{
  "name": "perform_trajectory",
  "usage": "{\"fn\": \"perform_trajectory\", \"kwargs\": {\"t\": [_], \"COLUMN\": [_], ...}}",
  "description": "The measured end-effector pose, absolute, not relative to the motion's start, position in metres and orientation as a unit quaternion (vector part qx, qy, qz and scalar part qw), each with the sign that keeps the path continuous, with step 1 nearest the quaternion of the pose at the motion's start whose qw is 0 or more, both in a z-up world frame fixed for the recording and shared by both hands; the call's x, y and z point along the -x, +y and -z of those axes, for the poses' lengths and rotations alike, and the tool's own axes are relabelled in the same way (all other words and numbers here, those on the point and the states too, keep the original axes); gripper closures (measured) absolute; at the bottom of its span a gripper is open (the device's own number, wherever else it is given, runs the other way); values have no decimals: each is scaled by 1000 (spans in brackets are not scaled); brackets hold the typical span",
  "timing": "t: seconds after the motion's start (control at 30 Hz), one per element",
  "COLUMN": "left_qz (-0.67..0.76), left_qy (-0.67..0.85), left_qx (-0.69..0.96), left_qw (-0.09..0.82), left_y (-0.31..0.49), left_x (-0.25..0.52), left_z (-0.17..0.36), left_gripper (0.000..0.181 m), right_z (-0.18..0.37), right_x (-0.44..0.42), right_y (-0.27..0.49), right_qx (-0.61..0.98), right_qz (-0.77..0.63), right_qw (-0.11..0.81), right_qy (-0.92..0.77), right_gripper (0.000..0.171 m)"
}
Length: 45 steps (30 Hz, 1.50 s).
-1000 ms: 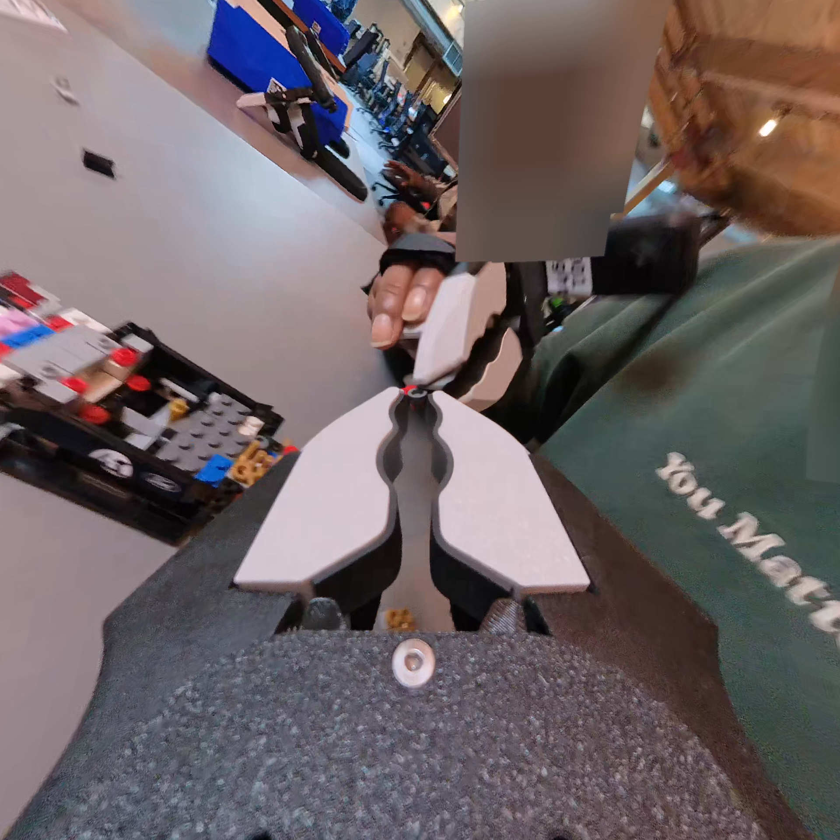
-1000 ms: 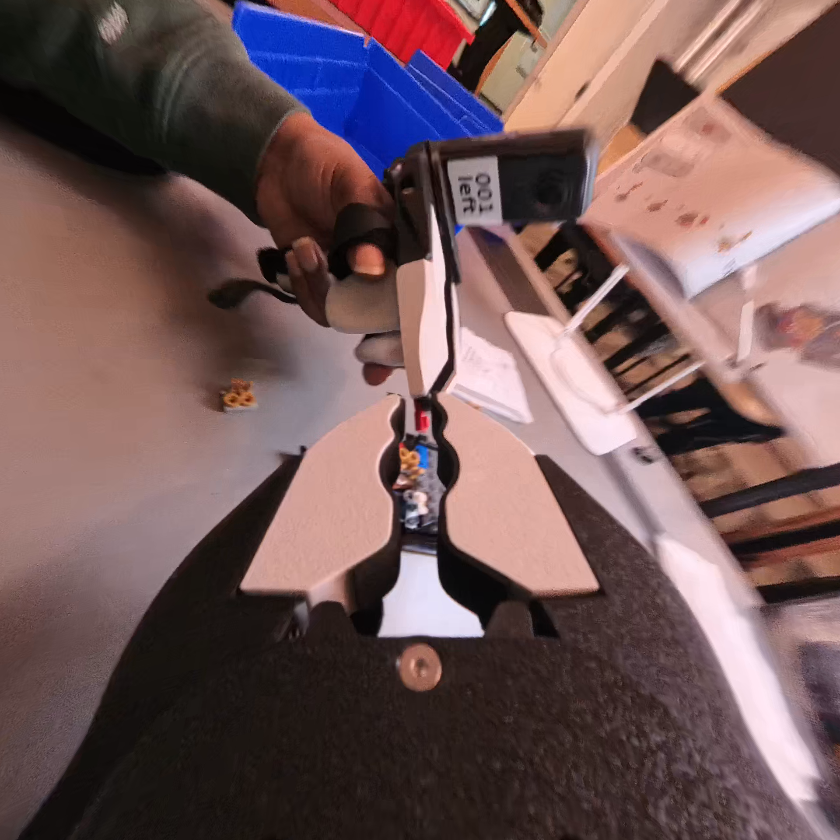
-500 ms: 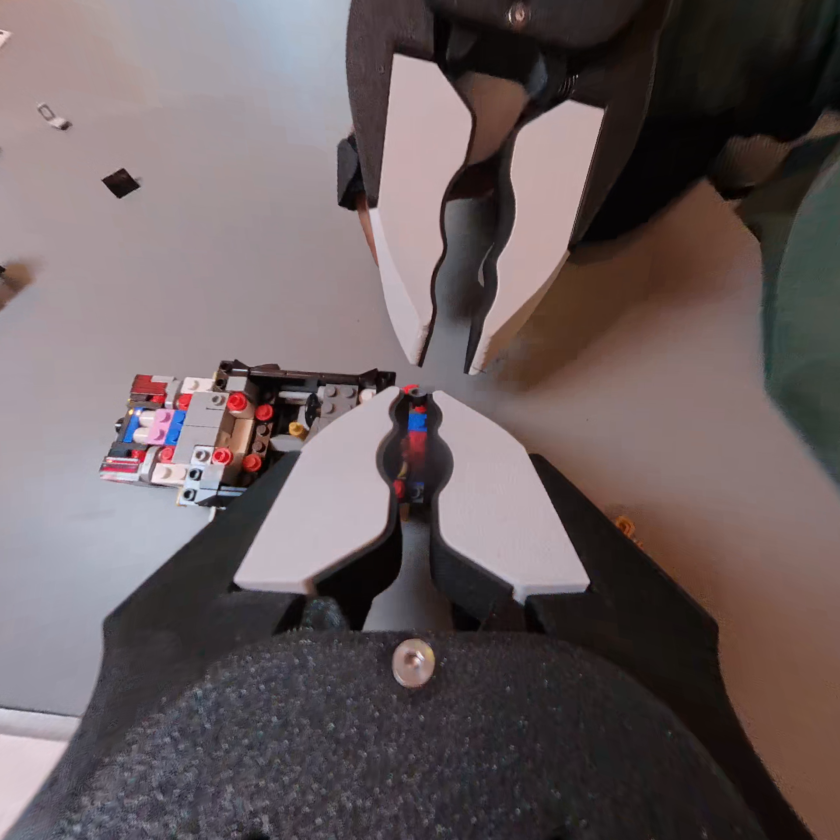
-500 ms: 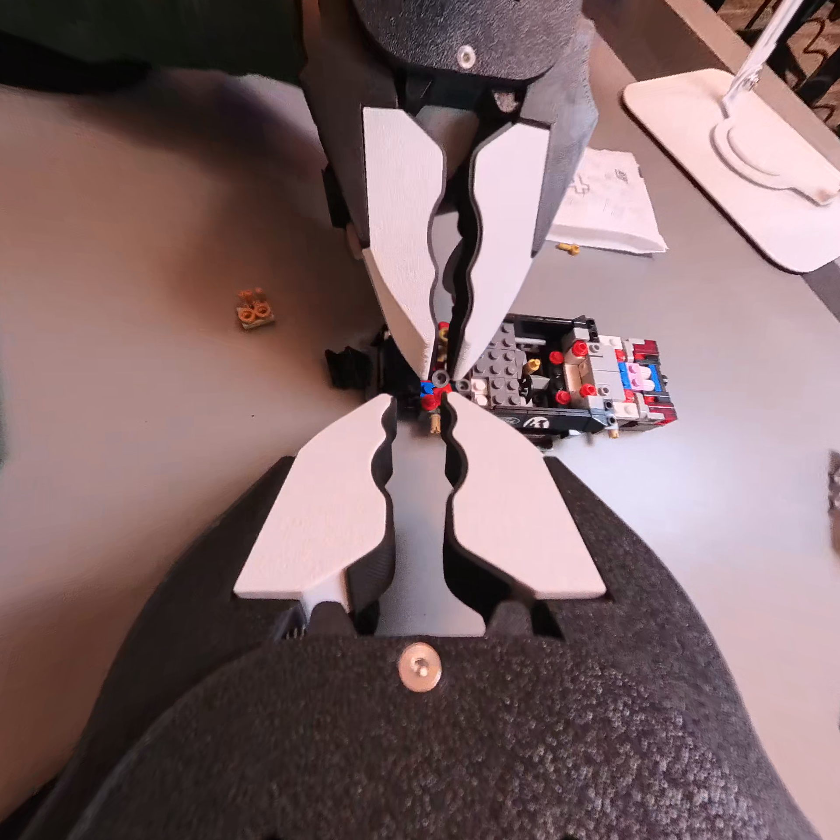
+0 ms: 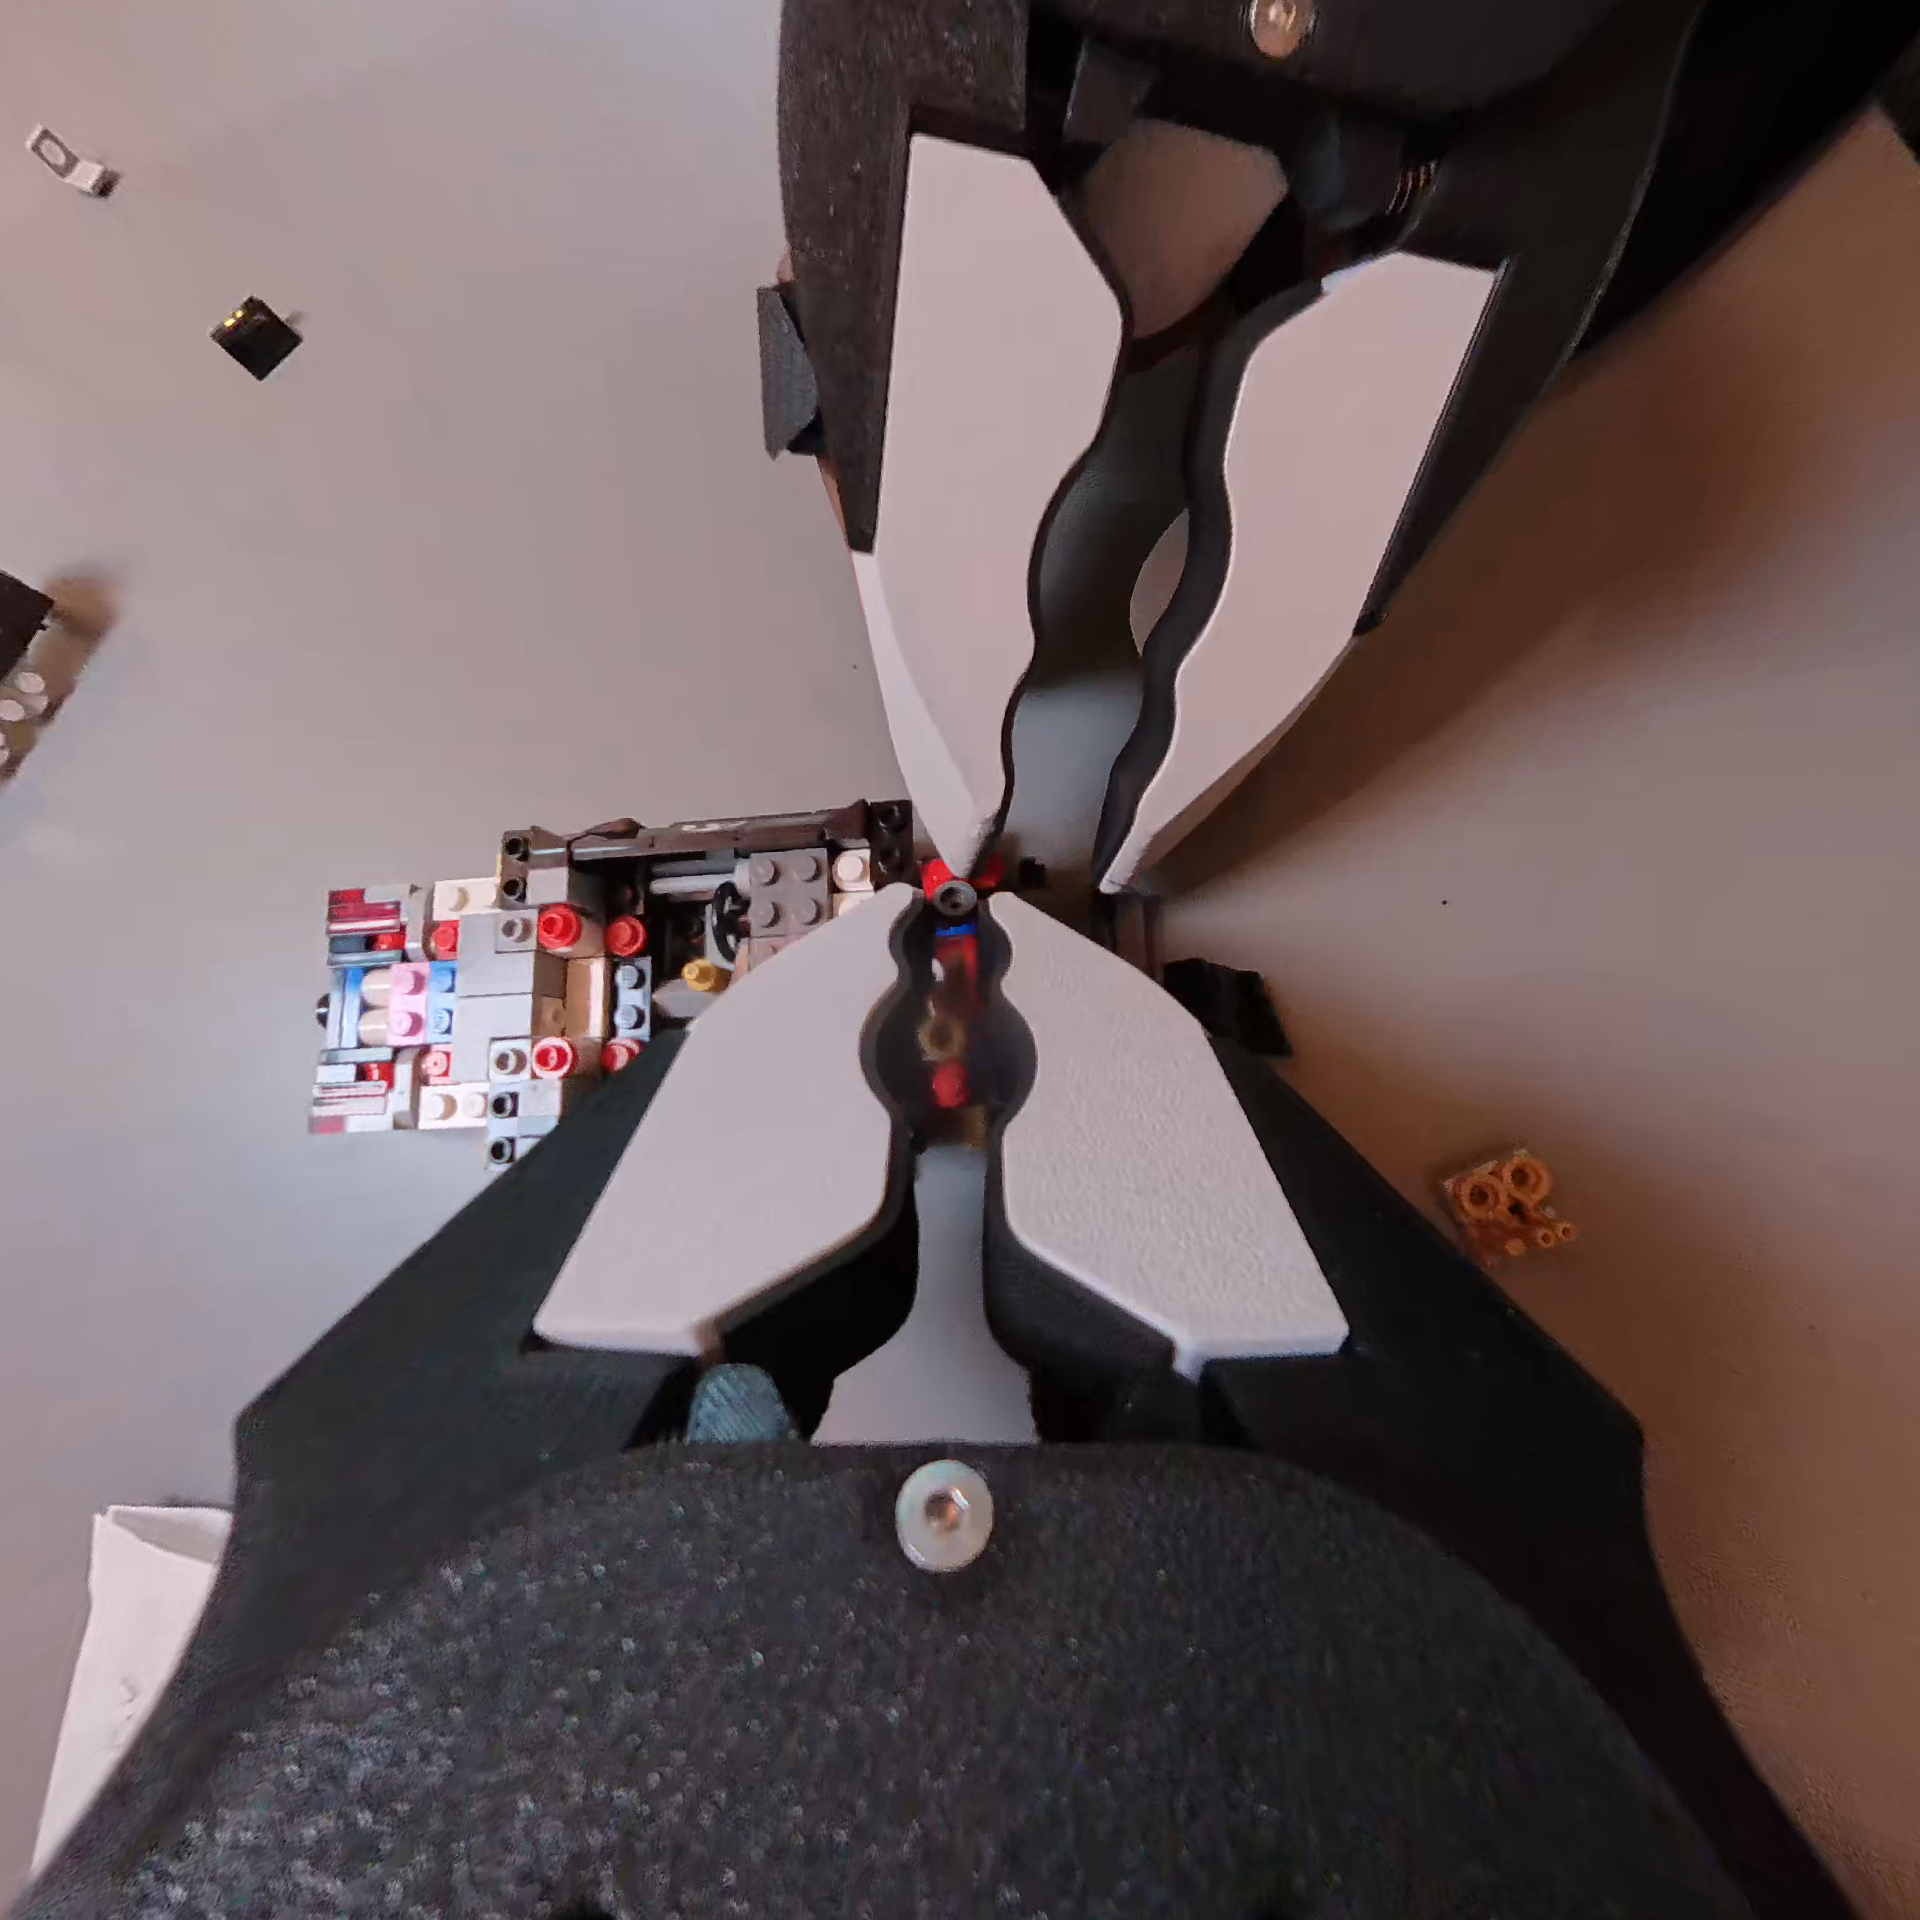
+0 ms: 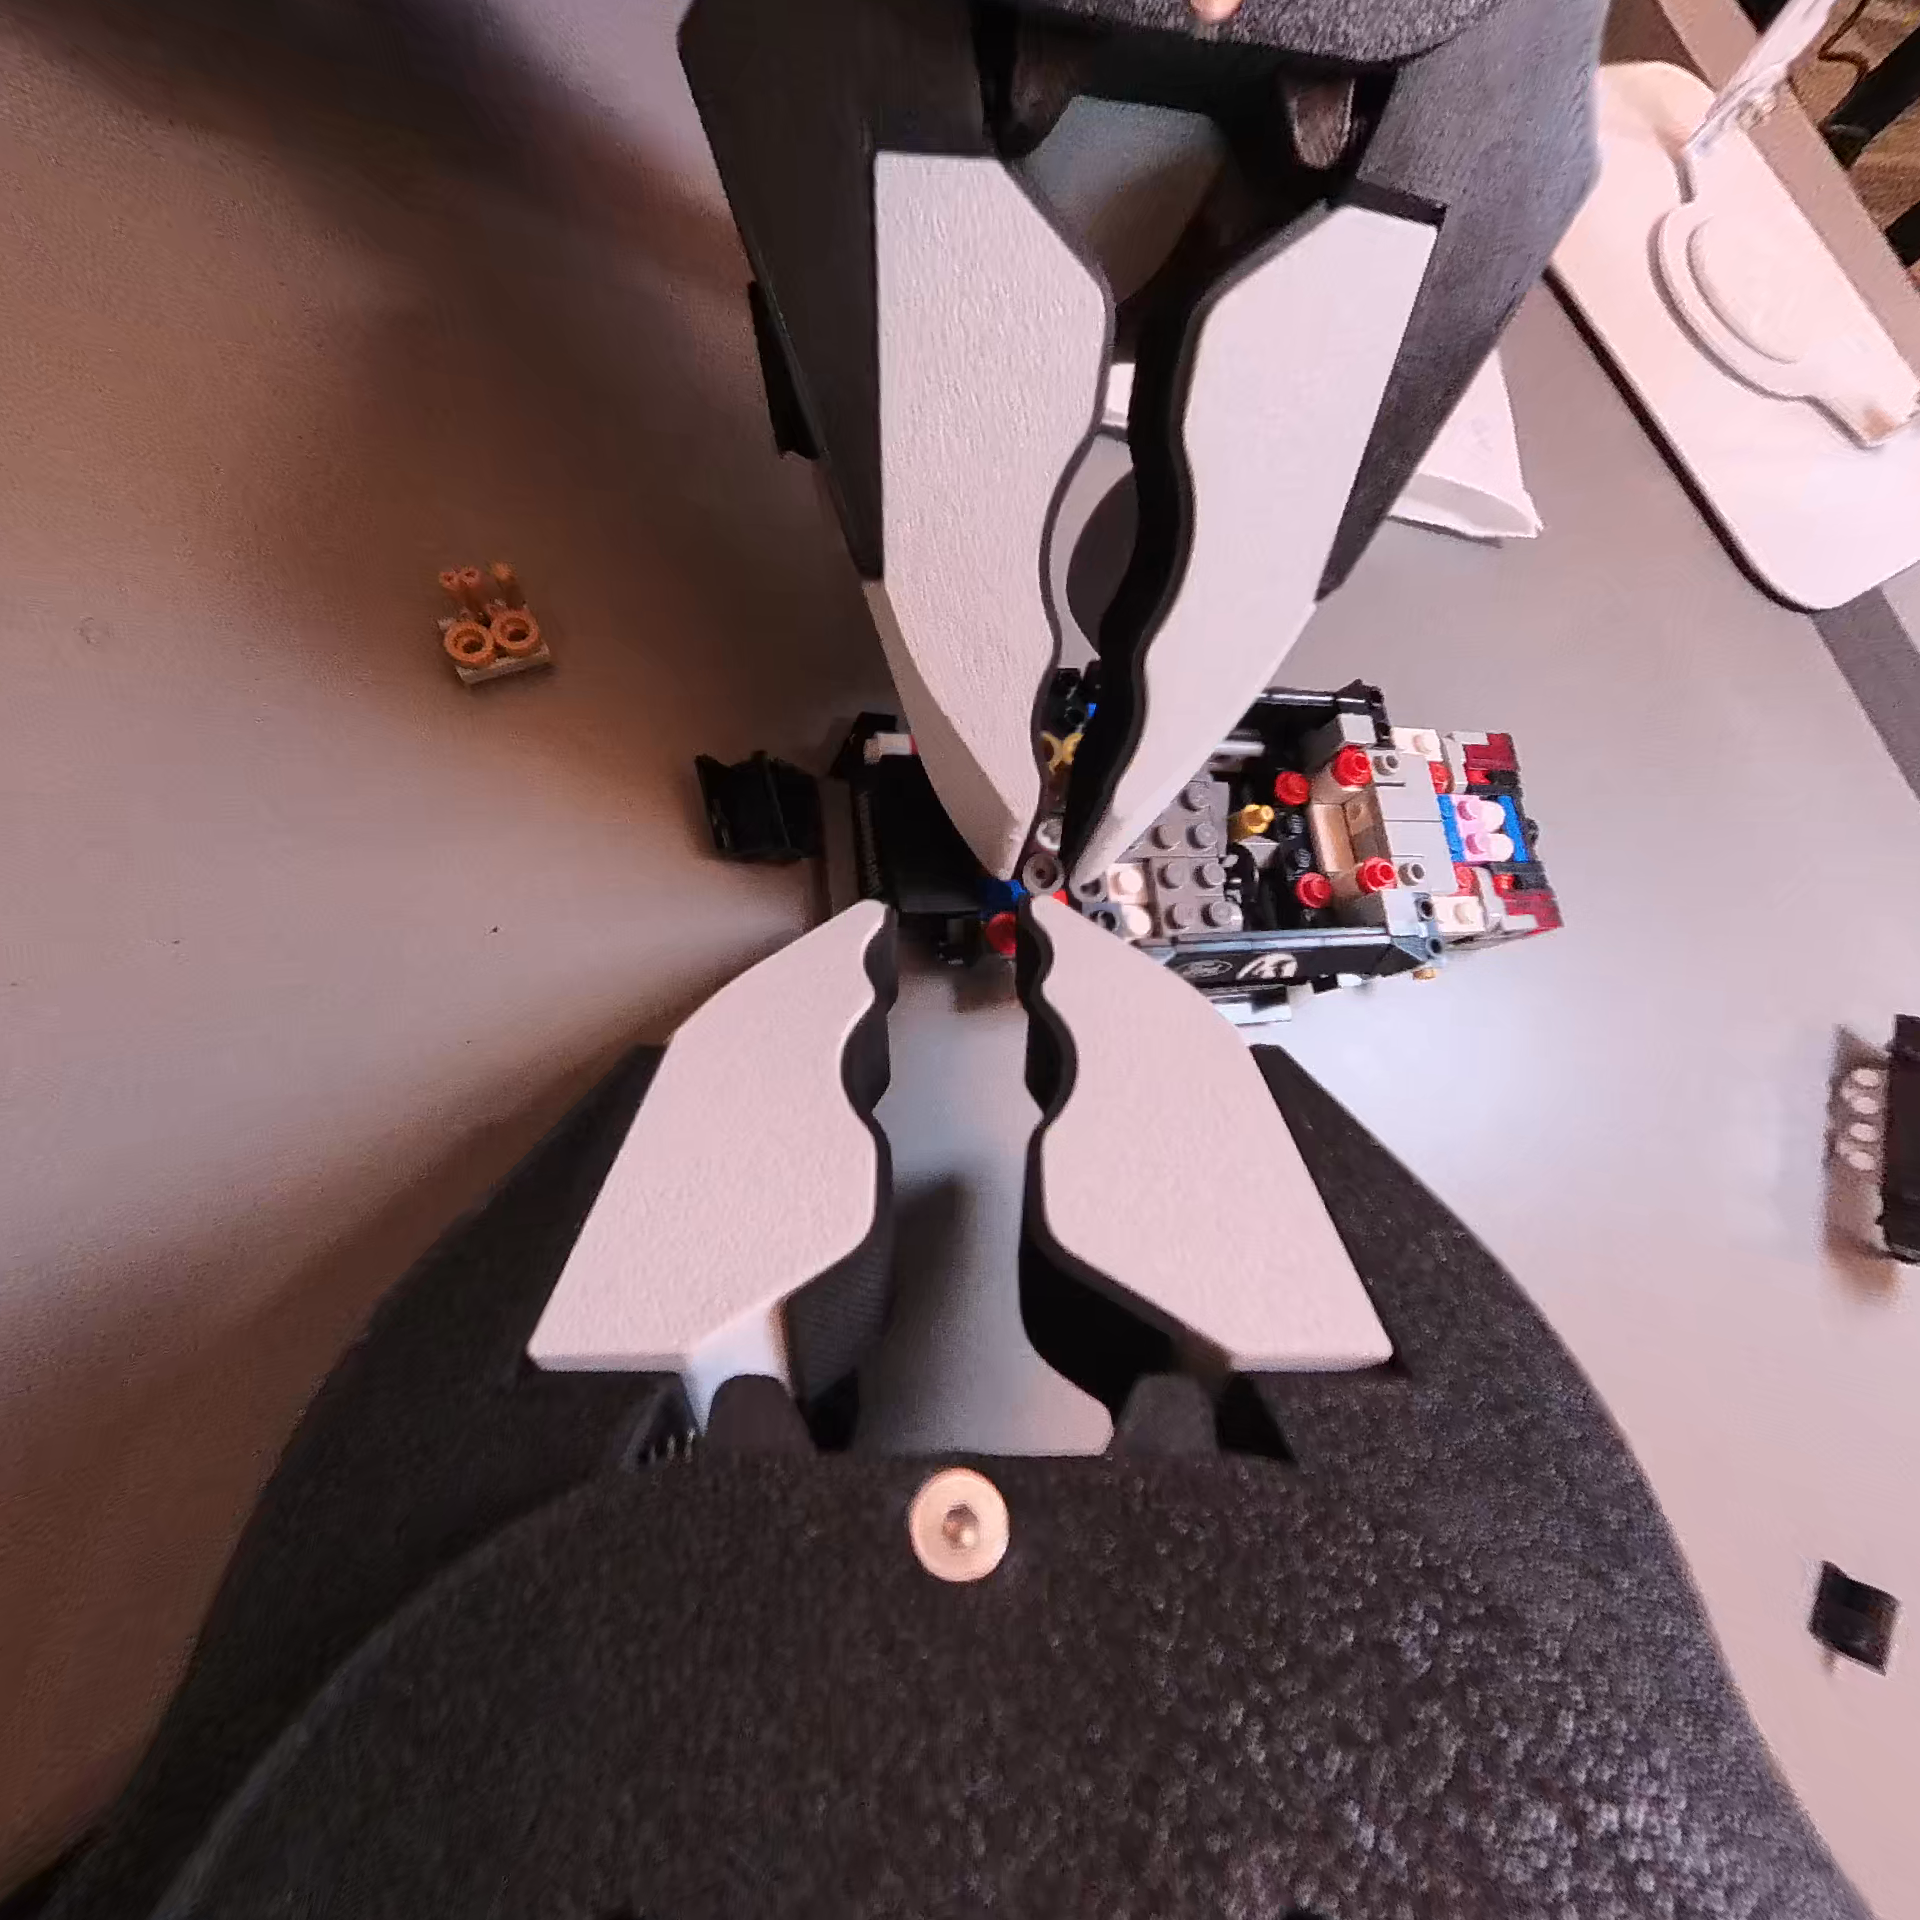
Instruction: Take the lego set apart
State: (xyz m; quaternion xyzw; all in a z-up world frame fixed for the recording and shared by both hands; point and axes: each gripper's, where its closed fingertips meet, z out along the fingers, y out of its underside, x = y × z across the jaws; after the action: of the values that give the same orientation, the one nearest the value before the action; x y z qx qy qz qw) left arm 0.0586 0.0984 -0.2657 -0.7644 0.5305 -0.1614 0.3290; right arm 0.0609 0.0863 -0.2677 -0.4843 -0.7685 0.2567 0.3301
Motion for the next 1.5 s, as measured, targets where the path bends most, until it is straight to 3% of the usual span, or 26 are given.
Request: {"fn": "perform_trajectory", "kwargs": {"t": [0.43,1.07,1.5], "left_qz": [125,130,139], "left_qy": [545,542,529], "left_qx": [772,785,790], "left_qw": [302,270,275], "left_y": [108,113,113], "left_x": [-56,-56,-52], "left_z": [266,268,269], "left_gripper": [174,174,174], "right_z": [262,269,273], "right_x": [-57,-59,-60], "right_y": [98,99,96], "right_qx": [478,539,506], "right_qz": [-210,-242,-183], "right_qw": [373,291,268], "right_qy": [-767,-753,-799], "right_gripper": [148,138,131]}}
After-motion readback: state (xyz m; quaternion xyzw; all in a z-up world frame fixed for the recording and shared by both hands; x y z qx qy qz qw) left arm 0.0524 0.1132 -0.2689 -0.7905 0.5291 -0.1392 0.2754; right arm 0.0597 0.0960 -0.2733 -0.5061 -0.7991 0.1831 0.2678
